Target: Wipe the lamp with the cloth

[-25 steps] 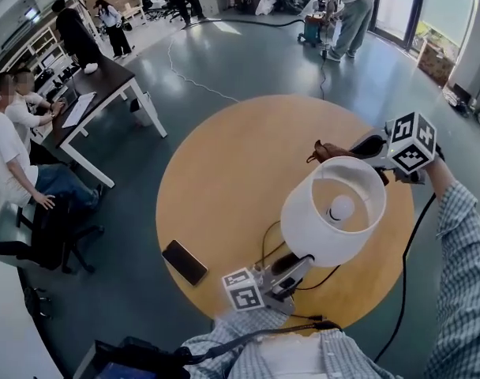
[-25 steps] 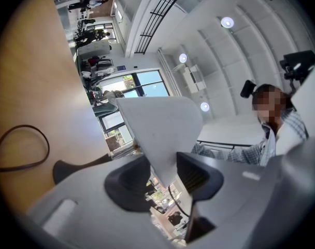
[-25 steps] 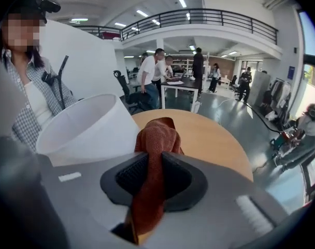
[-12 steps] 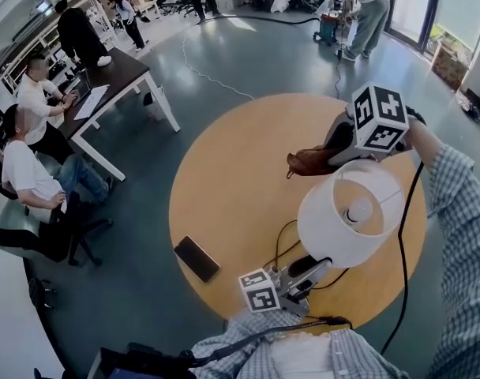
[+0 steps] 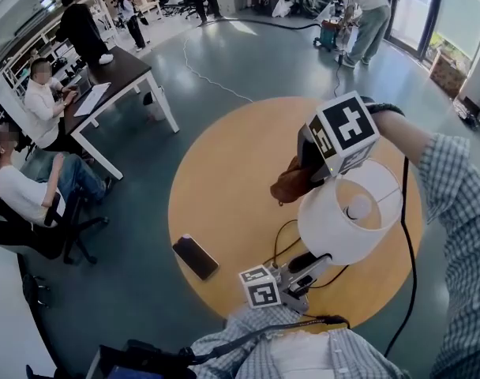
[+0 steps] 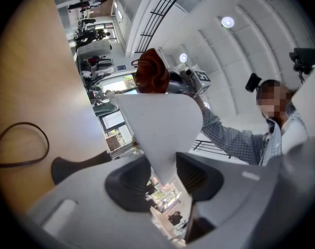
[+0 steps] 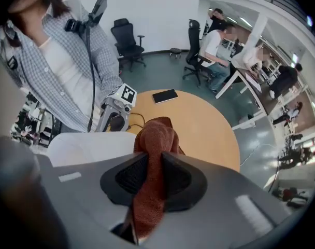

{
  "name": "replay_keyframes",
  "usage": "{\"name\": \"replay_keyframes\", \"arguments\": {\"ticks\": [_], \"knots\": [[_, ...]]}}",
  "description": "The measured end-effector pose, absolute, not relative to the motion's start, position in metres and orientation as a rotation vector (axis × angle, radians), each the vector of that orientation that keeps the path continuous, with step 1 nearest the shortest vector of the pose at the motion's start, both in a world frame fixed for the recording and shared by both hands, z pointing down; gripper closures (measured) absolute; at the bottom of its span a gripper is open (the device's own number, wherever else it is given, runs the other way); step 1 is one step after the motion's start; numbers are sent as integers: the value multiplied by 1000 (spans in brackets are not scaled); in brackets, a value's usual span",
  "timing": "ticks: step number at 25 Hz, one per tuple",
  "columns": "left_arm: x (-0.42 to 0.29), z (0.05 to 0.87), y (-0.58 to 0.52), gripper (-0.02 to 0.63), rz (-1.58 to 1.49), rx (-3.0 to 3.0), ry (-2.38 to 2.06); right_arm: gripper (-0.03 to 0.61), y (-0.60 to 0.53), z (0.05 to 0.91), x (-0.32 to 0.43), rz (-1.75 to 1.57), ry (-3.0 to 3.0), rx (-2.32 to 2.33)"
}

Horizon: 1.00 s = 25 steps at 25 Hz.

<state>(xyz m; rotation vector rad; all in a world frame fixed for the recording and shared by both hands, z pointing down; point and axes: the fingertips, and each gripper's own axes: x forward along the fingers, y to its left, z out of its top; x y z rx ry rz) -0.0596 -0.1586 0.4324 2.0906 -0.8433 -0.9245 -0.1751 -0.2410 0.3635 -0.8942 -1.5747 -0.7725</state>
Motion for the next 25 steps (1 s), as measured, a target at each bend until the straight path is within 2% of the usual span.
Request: {"name": "replay_keyframes", "arguments": {"ticks": [15, 25], "knots": [[-65, 432, -162, 459, -912, 2073, -842, 500, -133, 351, -136, -1295, -1384, -1036], [-51, 428, -160, 459, -913, 2051, -824, 500, -104, 332, -66, -1413, -1634, -750]]}}
